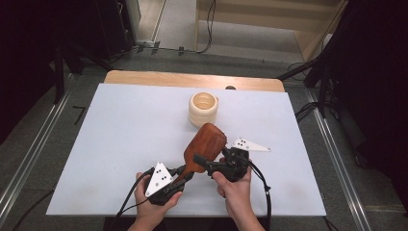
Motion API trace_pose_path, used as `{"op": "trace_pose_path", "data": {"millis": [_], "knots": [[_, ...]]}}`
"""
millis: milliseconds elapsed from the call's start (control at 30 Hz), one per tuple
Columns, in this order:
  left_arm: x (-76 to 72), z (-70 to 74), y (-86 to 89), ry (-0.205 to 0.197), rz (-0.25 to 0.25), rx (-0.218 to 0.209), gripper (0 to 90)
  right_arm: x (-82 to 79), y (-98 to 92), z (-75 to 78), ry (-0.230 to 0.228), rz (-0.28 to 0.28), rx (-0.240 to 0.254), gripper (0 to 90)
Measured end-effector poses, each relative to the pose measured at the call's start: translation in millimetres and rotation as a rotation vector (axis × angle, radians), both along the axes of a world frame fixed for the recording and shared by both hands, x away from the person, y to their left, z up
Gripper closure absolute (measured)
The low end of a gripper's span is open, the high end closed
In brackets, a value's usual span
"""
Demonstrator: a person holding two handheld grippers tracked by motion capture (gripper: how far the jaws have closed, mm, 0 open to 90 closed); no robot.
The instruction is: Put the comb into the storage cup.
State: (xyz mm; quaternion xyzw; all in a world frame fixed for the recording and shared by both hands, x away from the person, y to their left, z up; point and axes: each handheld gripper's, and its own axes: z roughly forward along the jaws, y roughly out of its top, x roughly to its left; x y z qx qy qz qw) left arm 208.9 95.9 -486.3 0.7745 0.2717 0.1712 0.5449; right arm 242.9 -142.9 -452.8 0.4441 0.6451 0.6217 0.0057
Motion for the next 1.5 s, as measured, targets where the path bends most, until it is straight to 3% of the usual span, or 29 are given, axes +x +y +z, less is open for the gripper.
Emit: {"op": "trace_pose_path", "data": {"millis": [600,767,967,1067,1133,1267,1300,1333,1367,1400,1500], "knots": [[-5.7,-1.0,-6.7,-0.023,-0.011,0.005,71.9,1.2,3.2,-7.6,0.052,-0.037,0.03,25.2],[-6.7,-1.7,-7.4,-0.031,-0.017,0.006,71.9,0.4,-0.8,-9.3,0.05,-0.063,0.046,35.5],[-5.6,-4.0,-8.9,-0.03,-0.026,0.013,71.8,1.3,-3.6,-13.3,0.066,-0.021,0.106,41.8],[-4.3,-5.3,-9.3,-0.019,-0.04,0.007,71.4,0.2,-5.5,-14.9,0.046,0.009,0.122,46.7],[-3.4,-5.7,-9.1,-0.008,-0.054,-0.007,70.3,-1.6,-5.1,-12.8,0.026,0.018,0.106,48.6],[-2.8,-3.2,-6.2,-0.01,-0.051,-0.028,52.8,-4.6,-6.1,-7.7,-0.015,0.02,0.084,50.6],[-2.1,-2.7,-5.5,-0.007,-0.044,-0.035,34.8,-5.8,-8.0,-4.7,-0.032,0.018,0.078,50.8],[-1.7,-2.1,-4.5,-0.003,-0.04,-0.036,34.8,-5.8,-8.0,-4.7,-0.032,0.018,0.078,50.8],[-0.2,-1.1,-2.3,0.011,-0.042,-0.043,28.0,-6.5,-8.8,-3.2,-0.034,0.018,0.077,50.9],[0.5,-0.7,-1.1,0.019,-0.042,-0.04,14.8,-7.5,-11.1,-0.1,-0.055,0.012,0.064,51.0],[3.4,-0.2,4.0,0.039,-0.042,-0.038,10.7,-7.8,-13.2,1.3,-0.067,0.008,0.062,51.1]]}}
